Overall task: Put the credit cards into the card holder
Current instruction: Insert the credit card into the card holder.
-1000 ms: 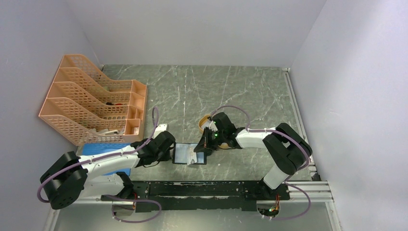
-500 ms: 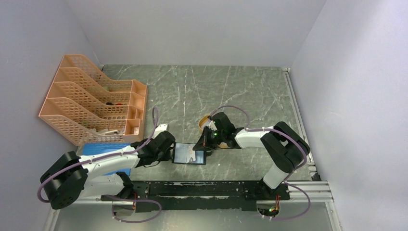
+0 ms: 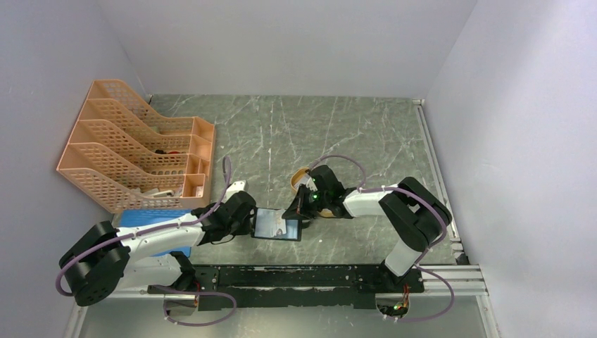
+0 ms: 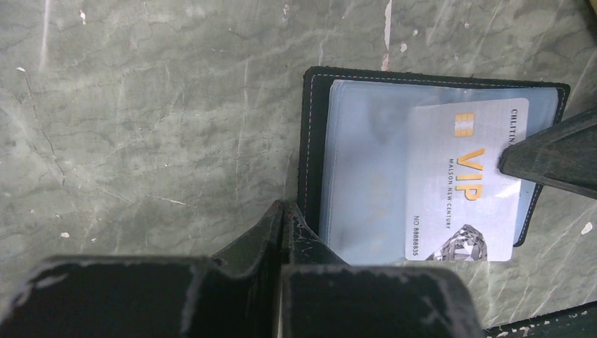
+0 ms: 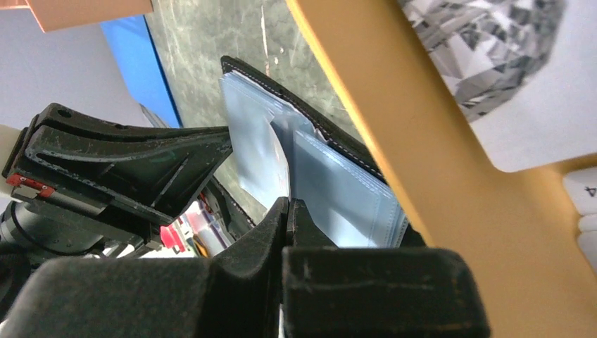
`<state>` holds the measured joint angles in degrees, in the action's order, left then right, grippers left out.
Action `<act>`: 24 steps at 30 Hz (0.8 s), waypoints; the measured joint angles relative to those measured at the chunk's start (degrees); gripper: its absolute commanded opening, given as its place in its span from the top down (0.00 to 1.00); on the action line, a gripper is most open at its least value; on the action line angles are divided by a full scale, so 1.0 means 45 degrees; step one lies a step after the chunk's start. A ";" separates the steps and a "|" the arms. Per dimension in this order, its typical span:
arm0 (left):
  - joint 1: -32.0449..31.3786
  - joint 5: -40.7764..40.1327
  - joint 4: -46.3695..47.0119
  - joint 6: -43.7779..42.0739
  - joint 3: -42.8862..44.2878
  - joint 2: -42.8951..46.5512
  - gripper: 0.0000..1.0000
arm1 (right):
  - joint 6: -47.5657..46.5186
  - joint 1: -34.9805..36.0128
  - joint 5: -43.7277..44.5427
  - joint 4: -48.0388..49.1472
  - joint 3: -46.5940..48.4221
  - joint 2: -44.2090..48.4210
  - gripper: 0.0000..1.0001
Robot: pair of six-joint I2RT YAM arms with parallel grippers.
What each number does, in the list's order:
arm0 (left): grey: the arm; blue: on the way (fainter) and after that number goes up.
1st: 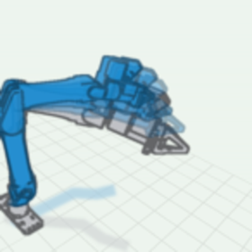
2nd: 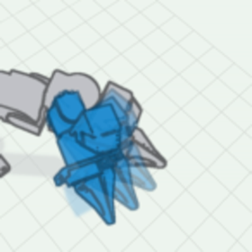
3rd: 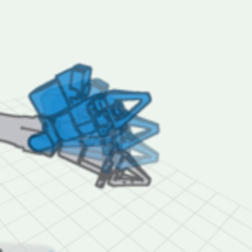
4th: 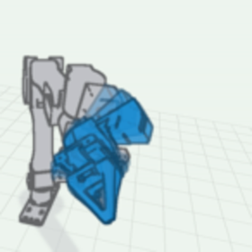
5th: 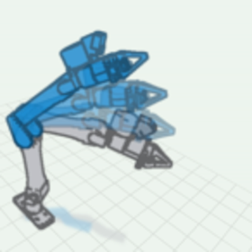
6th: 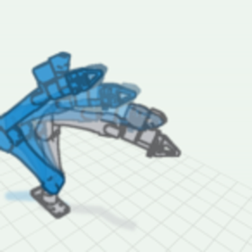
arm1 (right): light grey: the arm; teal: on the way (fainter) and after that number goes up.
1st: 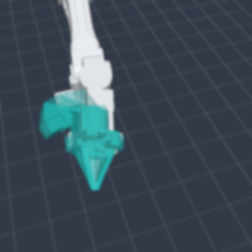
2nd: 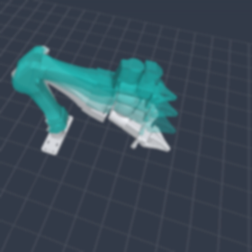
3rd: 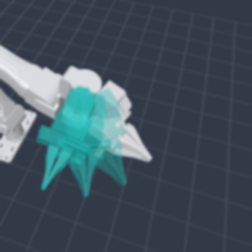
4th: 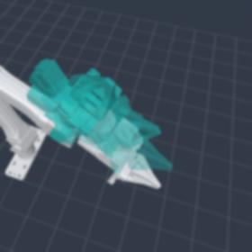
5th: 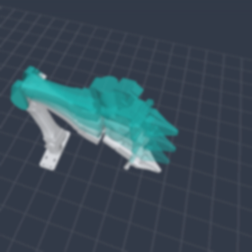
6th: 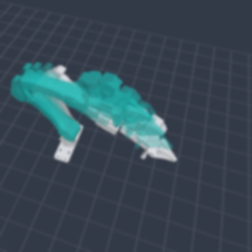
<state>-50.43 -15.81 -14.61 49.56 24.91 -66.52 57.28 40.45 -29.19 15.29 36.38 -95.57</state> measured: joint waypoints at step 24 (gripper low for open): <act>0.0053 0.0520 0.0976 0.0214 -0.0423 0.0136 0.95 | 0.0879 0.0136 0.1554 0.0549 -0.0787 0.0374 1.00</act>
<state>-50.19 -13.47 -10.22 50.52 23.00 -65.91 61.23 41.06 -22.20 17.76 32.84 -93.89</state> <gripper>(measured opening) 0.054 0.007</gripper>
